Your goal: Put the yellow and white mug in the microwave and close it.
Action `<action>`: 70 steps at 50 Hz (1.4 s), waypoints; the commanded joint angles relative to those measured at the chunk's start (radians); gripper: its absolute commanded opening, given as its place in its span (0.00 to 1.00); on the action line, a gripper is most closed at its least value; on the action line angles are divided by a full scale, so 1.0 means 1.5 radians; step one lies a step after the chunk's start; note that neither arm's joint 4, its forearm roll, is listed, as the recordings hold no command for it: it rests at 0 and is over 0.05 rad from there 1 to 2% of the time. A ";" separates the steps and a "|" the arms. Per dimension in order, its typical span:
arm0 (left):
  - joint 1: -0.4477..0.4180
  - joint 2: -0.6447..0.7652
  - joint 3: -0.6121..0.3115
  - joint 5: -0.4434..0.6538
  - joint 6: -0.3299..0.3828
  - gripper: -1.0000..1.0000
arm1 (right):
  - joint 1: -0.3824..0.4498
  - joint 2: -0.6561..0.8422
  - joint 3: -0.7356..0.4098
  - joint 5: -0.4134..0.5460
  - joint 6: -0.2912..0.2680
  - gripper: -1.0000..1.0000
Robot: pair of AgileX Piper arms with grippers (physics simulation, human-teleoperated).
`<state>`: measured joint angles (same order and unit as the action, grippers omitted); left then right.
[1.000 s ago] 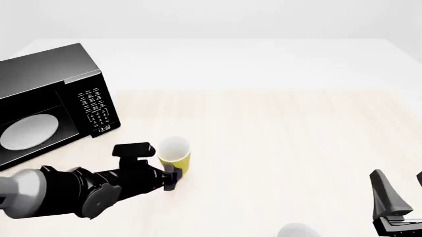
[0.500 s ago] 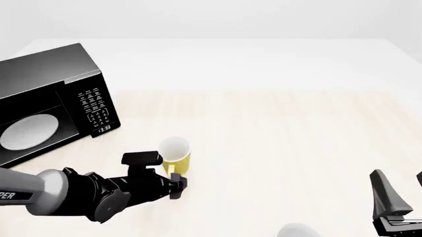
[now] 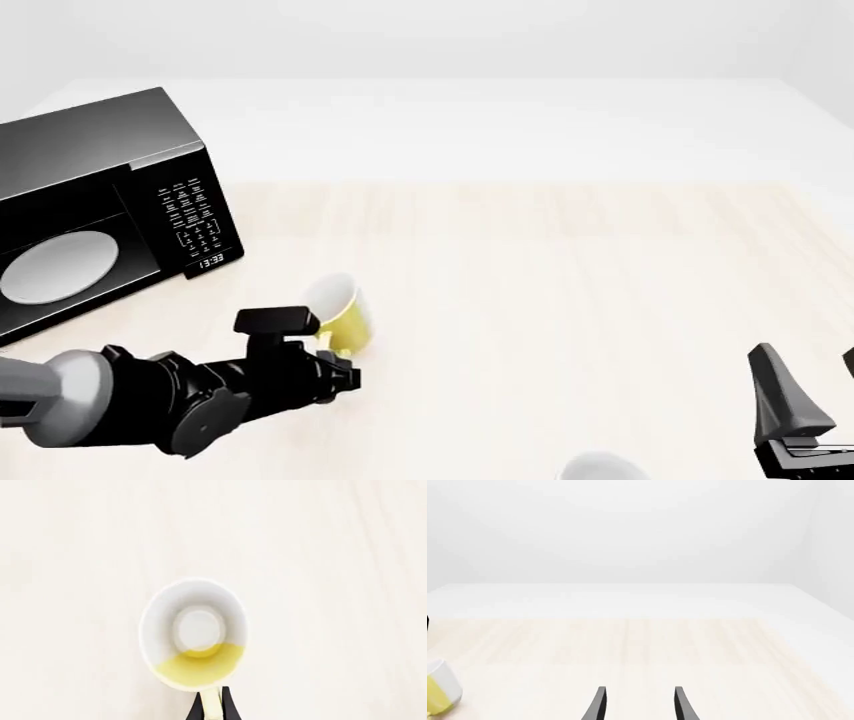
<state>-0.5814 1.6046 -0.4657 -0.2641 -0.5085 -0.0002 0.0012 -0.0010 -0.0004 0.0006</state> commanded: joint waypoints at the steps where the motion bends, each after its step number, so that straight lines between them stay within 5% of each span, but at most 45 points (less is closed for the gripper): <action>1: 0.025 -0.081 0.027 0.032 0.022 0.00 | 0.000 -0.001 0.001 0.000 0.000 1.00; 20: 0.075 -0.212 0.045 0.088 0.073 0.00 | 0.000 -0.001 0.001 0.000 0.000 1.00; 39: 0.235 -0.337 0.065 0.134 0.164 0.00 | 0.000 -0.001 0.001 0.000 0.000 1.00; 70: 0.457 -0.279 0.074 0.101 0.218 0.00 | 0.000 -0.001 0.001 0.000 0.000 1.00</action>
<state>0.0229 1.1771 -0.3562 -0.1055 -0.2035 -0.0002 0.0012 -0.0010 -0.0004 0.0006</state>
